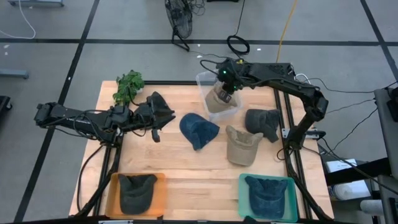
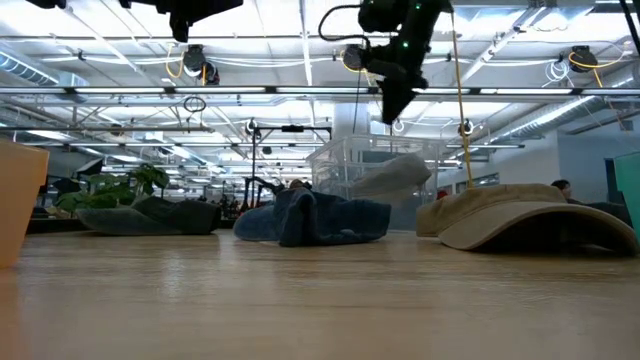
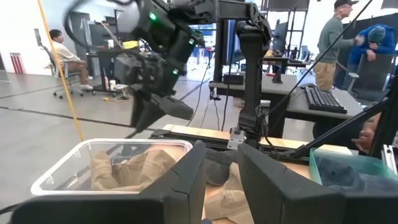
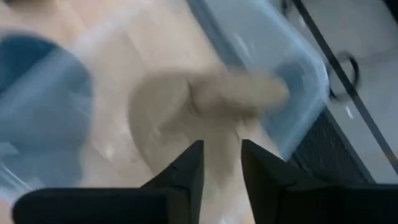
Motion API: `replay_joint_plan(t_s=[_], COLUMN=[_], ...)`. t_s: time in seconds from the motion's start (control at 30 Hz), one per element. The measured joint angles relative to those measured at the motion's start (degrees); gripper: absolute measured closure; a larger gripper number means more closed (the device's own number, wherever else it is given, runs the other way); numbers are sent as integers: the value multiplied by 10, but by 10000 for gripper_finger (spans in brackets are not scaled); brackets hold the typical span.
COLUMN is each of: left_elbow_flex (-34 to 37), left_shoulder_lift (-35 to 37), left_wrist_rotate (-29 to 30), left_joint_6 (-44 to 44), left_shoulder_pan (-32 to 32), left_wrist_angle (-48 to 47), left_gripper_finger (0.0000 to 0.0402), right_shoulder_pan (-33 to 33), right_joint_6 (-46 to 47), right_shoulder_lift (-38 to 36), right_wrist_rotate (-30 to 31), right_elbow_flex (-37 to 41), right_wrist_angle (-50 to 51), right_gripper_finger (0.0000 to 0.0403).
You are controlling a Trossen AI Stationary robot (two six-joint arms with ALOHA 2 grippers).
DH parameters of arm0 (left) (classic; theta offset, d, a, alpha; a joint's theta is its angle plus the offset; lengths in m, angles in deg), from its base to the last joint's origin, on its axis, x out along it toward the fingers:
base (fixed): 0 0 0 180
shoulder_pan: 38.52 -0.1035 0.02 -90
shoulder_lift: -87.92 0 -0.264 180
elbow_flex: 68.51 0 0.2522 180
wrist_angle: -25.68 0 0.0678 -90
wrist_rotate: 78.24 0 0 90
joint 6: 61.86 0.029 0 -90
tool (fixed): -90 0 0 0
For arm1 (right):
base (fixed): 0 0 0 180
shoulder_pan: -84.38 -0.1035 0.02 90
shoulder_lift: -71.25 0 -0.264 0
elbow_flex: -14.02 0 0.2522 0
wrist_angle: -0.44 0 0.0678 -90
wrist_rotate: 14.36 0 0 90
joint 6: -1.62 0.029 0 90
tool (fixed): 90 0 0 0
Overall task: Pick & Place hat
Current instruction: Adjust the transparent bin
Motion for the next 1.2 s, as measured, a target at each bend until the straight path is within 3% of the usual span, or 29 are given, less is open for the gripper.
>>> replay_joint_plan(t_s=[0.27, 0.57, 0.7, 1.0, 1.2], left_elbow_flex=[0, 0, 0, 0, 0], left_shoulder_lift=[0, 0, 0, 0, 0], left_wrist_rotate=[0, 0, 0, 0, 0], left_joint_6=[-5, -3, 8, 10, 10], left_shoulder_pan=[0, 0, -2, -7, -15], left_wrist_angle=[-1, -9, -9, -10, -19], left_gripper_finger=[300, 300, 300, 300, 300], right_shoulder_pan=[22, 55, 53, 44, 35], right_joint_6=[30, -6, -89, -182, -219], right_shoulder_lift=[0, -1, -1, -1, -1], right_wrist_rotate=[14, 15, 31, 42, 47], right_elbow_flex=[76, 167, 178, 178, 178], right_wrist_angle=[27, -50, -98, -231, -329], right_gripper_finger=[267, 250, 270, 360, 357])
